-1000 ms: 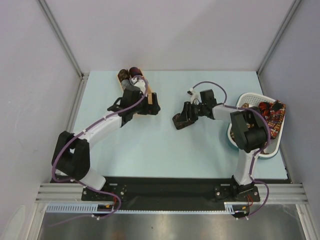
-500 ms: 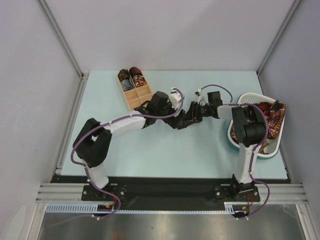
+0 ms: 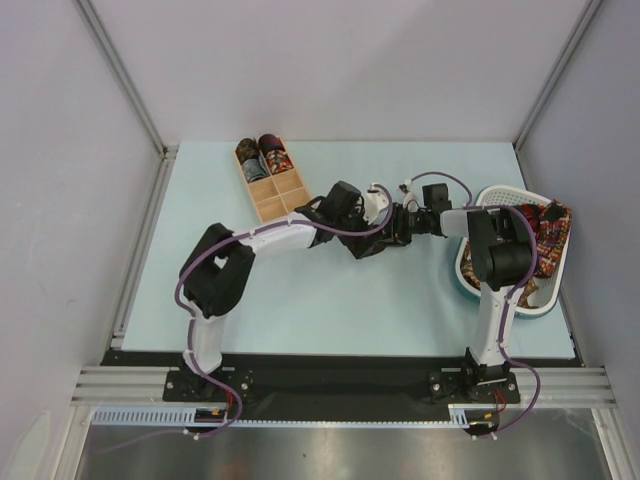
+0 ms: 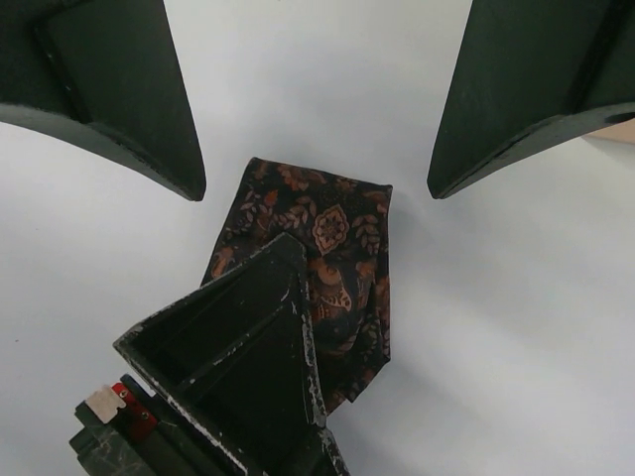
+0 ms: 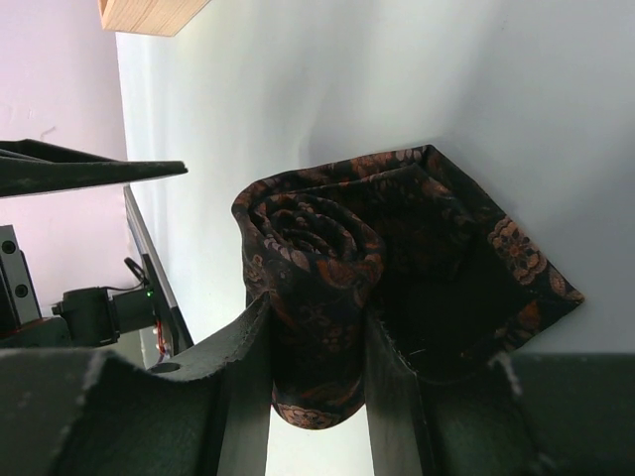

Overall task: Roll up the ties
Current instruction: Roll the tie

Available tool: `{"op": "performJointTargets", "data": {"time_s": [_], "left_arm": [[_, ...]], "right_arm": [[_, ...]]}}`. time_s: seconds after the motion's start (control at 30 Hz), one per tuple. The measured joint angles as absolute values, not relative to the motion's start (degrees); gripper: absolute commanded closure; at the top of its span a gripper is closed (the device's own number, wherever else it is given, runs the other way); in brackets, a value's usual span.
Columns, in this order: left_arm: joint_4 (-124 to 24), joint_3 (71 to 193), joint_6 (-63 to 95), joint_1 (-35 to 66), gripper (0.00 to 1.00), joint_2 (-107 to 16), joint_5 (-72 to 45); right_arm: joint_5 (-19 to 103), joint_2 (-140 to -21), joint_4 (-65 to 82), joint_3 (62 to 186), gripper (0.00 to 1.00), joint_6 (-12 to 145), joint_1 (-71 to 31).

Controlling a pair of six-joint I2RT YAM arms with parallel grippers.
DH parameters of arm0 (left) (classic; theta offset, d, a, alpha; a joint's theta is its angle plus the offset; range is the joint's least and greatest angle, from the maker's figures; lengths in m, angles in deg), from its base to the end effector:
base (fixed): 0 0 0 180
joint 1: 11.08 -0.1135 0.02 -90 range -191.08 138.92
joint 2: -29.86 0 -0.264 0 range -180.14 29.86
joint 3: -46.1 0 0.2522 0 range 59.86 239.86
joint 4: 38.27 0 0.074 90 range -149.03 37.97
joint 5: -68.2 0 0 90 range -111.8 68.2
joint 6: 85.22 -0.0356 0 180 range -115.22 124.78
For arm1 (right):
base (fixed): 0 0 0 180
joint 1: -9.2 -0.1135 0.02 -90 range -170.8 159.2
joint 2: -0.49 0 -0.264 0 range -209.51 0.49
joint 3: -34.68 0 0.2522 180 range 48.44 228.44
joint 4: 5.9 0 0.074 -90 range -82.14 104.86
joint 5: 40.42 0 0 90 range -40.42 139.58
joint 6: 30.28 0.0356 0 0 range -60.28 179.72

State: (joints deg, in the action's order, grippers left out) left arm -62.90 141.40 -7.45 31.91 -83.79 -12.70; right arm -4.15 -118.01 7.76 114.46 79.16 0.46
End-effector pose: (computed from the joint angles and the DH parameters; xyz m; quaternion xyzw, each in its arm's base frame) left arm 0.3218 -0.3076 0.2015 0.4517 0.7953 -0.1756 0.3641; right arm 0.3918 0.0893 0.1125 -0.0663 0.8543 0.4849 0.1748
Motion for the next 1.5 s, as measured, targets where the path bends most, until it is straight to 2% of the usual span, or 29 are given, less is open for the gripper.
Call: {"op": "performJointTargets", "data": {"time_s": [0.63, 1.13, 1.37, 1.4, 1.5], "left_arm": [[-75.03, 158.64, -15.36, 31.88, 0.0, -96.07, -8.52], [-82.44, 163.54, -17.81, 31.86, 0.32, -101.23, -7.08], [-80.45, 158.69, -17.59, 31.84, 0.3, -98.52, -9.64], [-80.04, 157.38, -17.33, 31.84, 0.2, -97.71, -10.14], [-79.34, 154.51, -16.32, 31.93, 0.09, -95.87, -11.03]], "right_arm": [[-3.85, -118.23, 9.75, 115.46, 0.71, 78.94, 0.4], [-8.66, -122.07, 10.21, 118.26, 0.75, 79.12, 0.35], [-11.15, -124.08, 11.52, 120.58, 0.75, 77.63, -1.42], [-11.41, -124.32, 11.65, 120.79, 0.75, 77.46, -1.87], [-12.57, -125.02, 11.96, 121.38, 0.75, 76.89, -3.01]]}}
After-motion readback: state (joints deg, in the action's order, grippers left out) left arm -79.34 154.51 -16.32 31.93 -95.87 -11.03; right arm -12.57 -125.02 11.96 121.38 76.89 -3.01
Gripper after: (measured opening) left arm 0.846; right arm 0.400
